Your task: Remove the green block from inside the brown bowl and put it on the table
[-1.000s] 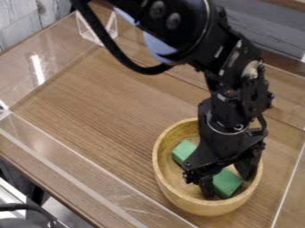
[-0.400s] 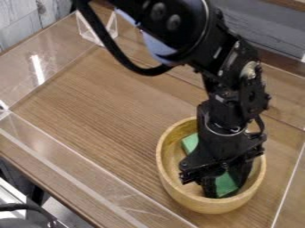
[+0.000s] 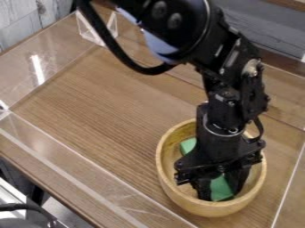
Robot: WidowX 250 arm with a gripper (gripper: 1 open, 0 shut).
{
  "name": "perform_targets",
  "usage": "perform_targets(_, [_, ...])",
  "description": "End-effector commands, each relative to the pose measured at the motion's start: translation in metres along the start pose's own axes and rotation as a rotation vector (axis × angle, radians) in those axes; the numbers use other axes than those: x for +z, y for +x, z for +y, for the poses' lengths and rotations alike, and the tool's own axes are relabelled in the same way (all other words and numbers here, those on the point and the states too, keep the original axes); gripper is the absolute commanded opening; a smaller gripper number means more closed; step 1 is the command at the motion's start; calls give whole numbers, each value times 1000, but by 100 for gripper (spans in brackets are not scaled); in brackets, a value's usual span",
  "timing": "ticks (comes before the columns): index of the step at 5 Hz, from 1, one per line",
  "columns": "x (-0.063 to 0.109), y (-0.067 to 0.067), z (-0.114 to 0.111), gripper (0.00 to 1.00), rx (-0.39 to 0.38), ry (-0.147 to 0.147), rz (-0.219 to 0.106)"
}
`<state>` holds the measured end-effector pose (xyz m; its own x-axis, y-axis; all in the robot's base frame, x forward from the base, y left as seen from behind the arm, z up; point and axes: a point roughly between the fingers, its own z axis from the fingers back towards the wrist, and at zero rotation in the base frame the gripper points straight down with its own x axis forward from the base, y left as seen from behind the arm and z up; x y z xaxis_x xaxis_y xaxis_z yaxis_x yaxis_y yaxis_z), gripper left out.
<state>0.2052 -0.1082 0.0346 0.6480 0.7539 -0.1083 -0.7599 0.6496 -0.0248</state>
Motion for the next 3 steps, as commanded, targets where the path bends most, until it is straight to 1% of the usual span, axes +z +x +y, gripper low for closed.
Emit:
perform_targets(1, [10, 2, -8, 0, -26, -21, 2])
perform_targets(3, [10, 0, -4, 0, -79, 8, 23])
